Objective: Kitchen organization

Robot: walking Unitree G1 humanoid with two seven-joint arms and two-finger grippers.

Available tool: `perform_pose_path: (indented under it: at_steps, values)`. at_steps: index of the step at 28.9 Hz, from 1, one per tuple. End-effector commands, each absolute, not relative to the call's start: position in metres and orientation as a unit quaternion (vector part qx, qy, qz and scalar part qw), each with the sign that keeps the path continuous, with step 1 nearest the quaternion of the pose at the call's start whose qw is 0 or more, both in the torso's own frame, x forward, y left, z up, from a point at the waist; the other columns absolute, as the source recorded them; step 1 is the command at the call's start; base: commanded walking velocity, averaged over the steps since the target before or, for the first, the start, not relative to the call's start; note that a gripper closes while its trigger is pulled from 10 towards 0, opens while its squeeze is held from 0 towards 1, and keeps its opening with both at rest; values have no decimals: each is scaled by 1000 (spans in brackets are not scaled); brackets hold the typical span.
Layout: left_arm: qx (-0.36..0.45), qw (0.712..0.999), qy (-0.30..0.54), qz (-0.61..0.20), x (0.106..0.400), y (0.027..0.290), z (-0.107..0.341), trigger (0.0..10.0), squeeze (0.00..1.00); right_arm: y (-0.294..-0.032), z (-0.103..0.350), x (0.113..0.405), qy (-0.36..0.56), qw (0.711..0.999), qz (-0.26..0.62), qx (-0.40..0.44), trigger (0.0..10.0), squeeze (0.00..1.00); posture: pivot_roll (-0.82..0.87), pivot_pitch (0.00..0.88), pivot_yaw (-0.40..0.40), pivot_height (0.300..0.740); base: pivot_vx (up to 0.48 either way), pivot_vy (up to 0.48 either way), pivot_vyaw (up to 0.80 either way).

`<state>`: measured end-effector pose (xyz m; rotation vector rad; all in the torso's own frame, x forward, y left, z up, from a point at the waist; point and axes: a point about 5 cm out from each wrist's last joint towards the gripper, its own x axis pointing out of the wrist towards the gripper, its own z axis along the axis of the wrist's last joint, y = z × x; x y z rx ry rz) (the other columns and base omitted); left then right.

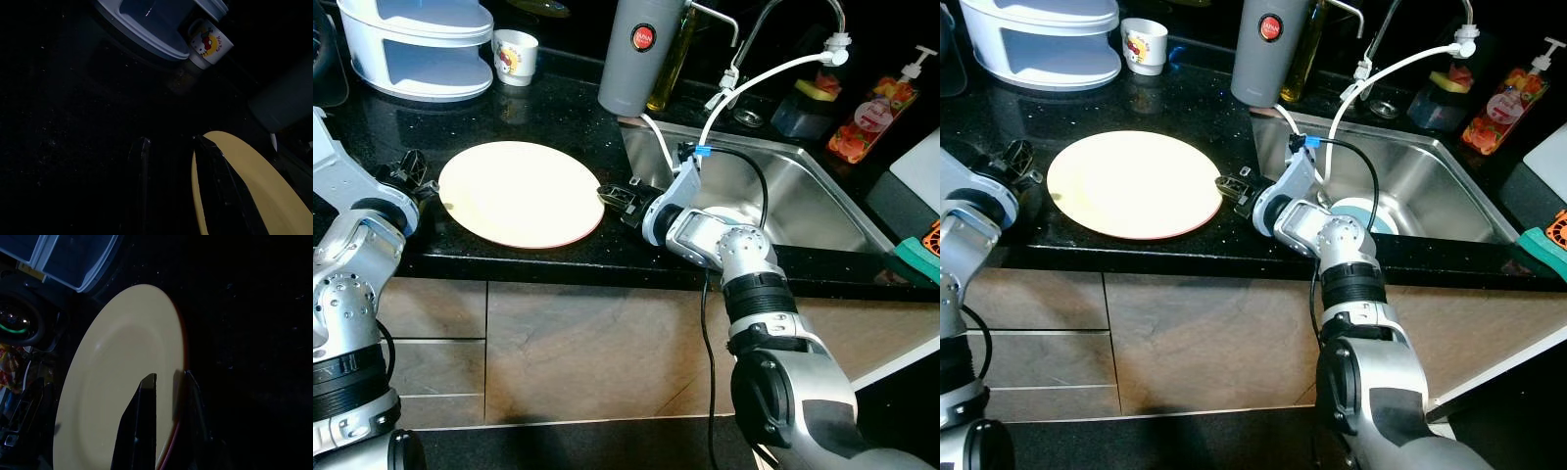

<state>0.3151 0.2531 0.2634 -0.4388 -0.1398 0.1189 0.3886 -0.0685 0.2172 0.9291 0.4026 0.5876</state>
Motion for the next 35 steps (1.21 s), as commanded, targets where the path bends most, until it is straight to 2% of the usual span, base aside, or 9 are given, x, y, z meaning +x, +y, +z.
perform_pose_path:
  at_steps: [1,20,21,22,24,30,33,34,35]
  values:
    - [-217,973,-63,55,315,248,260,10000,0,-68,217,389,195,831,279,441,10000,0,178,55,-240,740,0,0,0]
    - [-220,972,-56,54,316,244,256,10000,0,-32,219,378,223,802,330,446,10000,0,178,56,-242,740,0,0,0]
    - [-221,972,-56,54,316,244,255,10000,0,-30,219,378,220,805,331,441,8392,0,178,56,-242,740,0,0,0]
    - [-221,972,-55,53,316,243,255,10000,0,-28,220,377,218,807,333,436,0,0,178,56,-242,740,0,0,0]
    - [-221,972,-55,51,317,242,255,10000,0,-26,218,377,216,814,331,426,0,0,178,51,-244,740,0,0,0]
    - [-230,968,-89,36,314,244,268,10000,0,-54,234,389,143,825,289,463,0,0,172,34,-229,740,0,0,0]
    - [-265,952,-150,-4,308,246,290,10000,0,-77,245,397,94,831,257,484,0,0,167,27,-218,740,0,0,0]
    - [-293,925,-231,-70,295,251,323,10000,0,-98,247,402,58,853,216,472,0,0,160,11,-190,740,0,0,0]
    - [-293,925,-231,-70,295,251,323,10000,0,-98,247,402,58,853,216,472,0,0,160,11,-190,740,0,0,0]
